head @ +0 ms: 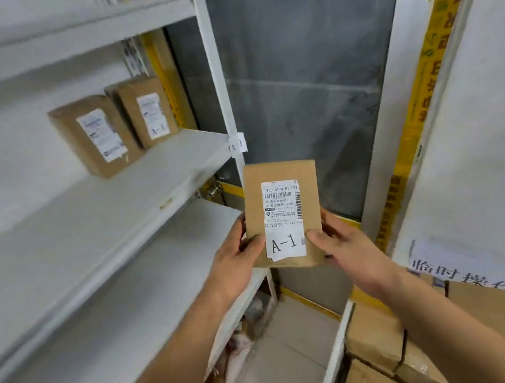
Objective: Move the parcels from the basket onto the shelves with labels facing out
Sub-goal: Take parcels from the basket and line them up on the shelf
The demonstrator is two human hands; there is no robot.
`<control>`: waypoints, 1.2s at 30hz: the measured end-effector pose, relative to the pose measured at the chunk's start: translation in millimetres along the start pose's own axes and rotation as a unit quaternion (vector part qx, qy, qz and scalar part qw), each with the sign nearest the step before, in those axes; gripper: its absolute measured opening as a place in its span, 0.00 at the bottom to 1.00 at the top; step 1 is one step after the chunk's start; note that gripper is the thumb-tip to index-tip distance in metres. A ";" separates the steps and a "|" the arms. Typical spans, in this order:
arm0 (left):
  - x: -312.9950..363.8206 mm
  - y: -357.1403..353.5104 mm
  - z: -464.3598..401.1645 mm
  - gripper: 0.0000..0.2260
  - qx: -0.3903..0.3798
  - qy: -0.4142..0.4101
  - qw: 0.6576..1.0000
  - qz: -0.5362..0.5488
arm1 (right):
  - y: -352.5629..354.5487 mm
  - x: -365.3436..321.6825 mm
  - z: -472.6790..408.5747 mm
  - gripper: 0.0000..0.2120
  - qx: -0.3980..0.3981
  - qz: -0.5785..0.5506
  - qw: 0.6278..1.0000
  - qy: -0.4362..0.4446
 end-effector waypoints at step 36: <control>-48.4 443.5 -60.7 0.34 0.414 -0.016 0.904 -0.101 | -500.2 -121.0 -171.0 0.26 -0.228 0.123 0.943 0.210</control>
Point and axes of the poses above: each hand's wrist, its own z-axis away from the middle knuckle, its own y-axis out of the back of the hand, x = y × z, the point moved 6 cm from there along -z, towards the middle knuckle, and after that the axes turned 10 degrees about x, right-handed, at the moved point
